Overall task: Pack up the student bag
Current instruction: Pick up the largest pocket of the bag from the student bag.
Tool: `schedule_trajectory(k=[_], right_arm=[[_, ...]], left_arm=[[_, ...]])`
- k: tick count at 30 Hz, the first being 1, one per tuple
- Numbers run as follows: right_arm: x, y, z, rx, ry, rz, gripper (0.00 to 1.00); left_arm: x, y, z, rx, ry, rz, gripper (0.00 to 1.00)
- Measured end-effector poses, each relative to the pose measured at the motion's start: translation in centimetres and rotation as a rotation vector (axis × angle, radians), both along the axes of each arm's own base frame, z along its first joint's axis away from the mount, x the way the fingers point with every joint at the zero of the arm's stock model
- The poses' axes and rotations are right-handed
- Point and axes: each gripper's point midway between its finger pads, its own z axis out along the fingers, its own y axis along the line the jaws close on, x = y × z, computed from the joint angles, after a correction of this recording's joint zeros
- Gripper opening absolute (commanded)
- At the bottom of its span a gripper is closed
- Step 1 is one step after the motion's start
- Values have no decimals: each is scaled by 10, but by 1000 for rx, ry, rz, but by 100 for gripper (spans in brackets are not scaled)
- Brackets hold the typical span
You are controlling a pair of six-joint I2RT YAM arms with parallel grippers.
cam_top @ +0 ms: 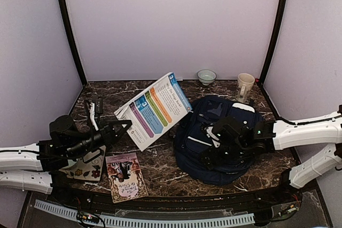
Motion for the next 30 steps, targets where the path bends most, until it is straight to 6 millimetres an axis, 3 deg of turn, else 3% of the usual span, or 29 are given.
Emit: schedule_trajectory(k=[2,5,6,8,12,16,24,26,30], right_arm=[[-1,0,-2,-4,3,-6,83],[2,-1,-2,-5,-3,-28,57],[3,-1,-2,-4,-6,-33,54],[4,0,-3,5,-4,-45,55],[2,3,-8,9,12,-38,69],[-8,13,-7,62,35,8,75],[-21,26,37,256,9,74,75],[-22,24,31,245,20,68,73],[-28,17,1,165,63,53,65]], left_arm=[[-1,0,-1,4,3,-4,0],[-1,-1,-3,8,6,-9,0],[-1,-1,-3,9,6,-11,0],[-1,-2,-4,12,8,-13,0],[-1,-3,-7,19,13,-17,0],[-2,-3,-7,20,13,-18,0],[-1,-4,-10,28,17,-19,0],[-1,-5,-11,30,19,-19,0],[0,-6,-13,36,23,-21,0]])
